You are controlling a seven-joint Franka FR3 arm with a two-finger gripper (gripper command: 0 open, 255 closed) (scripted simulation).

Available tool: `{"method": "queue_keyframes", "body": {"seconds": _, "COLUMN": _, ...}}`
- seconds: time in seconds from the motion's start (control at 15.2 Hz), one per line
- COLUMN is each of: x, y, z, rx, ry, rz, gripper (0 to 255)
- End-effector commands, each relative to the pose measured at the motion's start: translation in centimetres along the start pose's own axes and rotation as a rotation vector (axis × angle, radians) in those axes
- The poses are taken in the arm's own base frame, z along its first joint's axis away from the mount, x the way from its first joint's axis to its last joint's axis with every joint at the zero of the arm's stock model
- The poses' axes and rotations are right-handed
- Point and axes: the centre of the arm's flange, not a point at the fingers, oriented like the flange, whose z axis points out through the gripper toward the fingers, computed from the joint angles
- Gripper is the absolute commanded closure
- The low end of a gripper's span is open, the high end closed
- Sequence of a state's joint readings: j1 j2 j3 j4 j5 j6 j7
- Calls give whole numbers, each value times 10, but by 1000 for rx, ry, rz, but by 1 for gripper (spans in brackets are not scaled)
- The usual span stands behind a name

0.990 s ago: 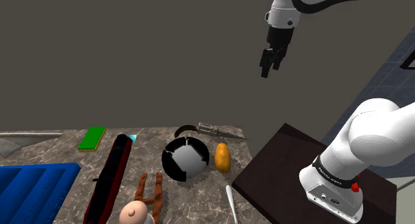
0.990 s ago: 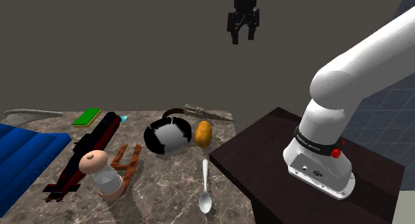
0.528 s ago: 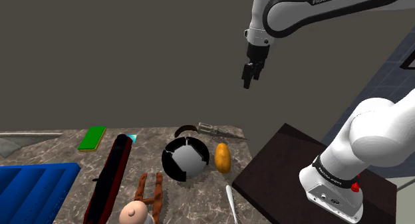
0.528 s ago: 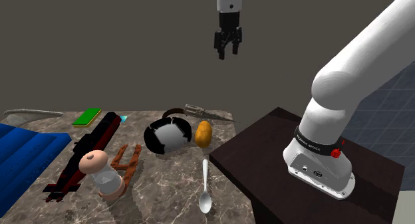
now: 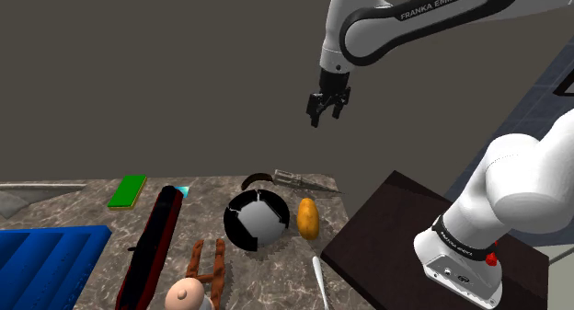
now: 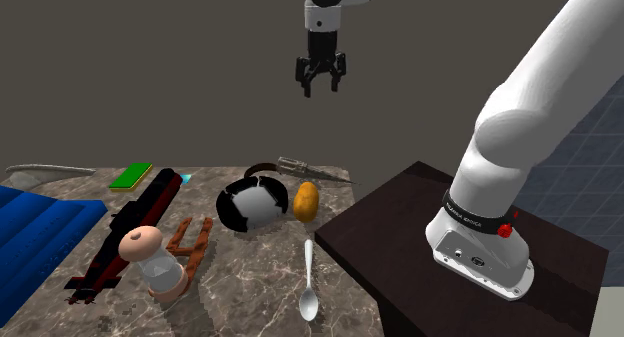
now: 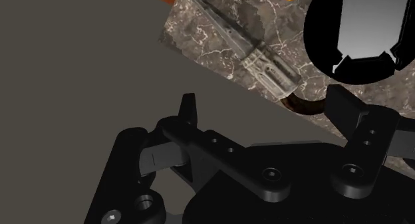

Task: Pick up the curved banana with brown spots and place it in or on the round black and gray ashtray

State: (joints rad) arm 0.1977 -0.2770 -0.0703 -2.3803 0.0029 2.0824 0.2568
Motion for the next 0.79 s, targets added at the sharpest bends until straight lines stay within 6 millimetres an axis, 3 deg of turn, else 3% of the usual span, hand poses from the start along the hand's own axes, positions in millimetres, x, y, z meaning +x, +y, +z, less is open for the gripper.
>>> {"method": "queue_keyframes", "body": {"seconds": 0.0, "x": 39, "y": -5, "z": 75, "rx": -8, "ry": -30, "rz": -425, "gripper": 0}}
{"method": "queue_keyframes", "body": {"seconds": 0.13, "x": 52, "y": -16, "z": 94, "rx": -4, "ry": -27, "rz": -458, "gripper": 0}}
{"method": "queue_keyframes", "body": {"seconds": 0.2, "x": 10, "y": -17, "z": 5, "rx": 23, "ry": -11, "rz": 98, "gripper": 0}}
{"method": "queue_keyframes", "body": {"seconds": 0.26, "x": 10, "y": -17, "z": 5, "rx": 23, "ry": -11, "rz": 98, "gripper": 0}}
{"method": "queue_keyframes", "body": {"seconds": 0.73, "x": 51, "y": -25, "z": 86, "rx": 68, "ry": 5, "rz": -89, "gripper": 0}}
